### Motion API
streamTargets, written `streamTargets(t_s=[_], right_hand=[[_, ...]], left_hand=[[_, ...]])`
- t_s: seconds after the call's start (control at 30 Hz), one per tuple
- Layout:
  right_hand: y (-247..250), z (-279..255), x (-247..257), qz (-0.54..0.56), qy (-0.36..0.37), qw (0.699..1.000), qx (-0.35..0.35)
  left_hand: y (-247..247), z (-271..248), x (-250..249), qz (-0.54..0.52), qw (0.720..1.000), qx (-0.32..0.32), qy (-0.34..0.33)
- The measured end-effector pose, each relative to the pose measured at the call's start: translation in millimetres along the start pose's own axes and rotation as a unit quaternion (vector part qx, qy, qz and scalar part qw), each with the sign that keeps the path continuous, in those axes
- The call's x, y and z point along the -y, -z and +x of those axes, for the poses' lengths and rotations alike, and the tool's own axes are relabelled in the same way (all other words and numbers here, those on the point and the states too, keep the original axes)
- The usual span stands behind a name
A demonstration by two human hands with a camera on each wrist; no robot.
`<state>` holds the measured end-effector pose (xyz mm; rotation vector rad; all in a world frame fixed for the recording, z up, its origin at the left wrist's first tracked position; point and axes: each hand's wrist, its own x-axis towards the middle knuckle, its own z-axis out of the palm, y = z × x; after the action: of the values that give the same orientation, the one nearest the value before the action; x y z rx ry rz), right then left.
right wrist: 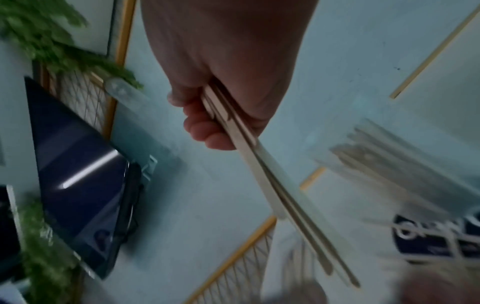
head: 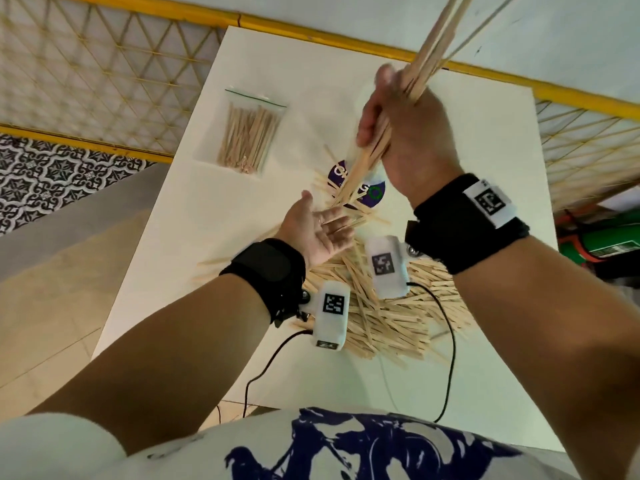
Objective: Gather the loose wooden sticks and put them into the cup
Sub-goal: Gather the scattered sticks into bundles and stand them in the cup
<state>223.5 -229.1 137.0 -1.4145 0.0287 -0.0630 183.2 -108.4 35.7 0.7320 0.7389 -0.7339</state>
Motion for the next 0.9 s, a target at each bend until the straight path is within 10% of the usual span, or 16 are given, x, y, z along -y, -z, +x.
streamTargets(t_s=[0.37,0.57,0.7,0.9], right_hand=[[-3.7,-32.9,-70.8,-0.069,-0.126,0.989,-0.020],[16.3,28.2,-5.7,-0.110,0.040,0.985,-0.130],[39.2,78.8,10.5,-0.040,0.109,0.977,-0.181],[78.2,84.1,-36.4,-0.107,0.102,0.969,-0.197]], left_hand=[[-15.1,5.2,8.4,0.034,0.999,-0.017,-0.016],[-7.2,19.0,-8.7,0.295,0.952,-0.068,-0.053],[4.9,50.4,-26.7,0.636,0.710,-0.121,-0.276],[-4.0,100.5,-53.9,0.873,0.388,-0.085,-0.282]])
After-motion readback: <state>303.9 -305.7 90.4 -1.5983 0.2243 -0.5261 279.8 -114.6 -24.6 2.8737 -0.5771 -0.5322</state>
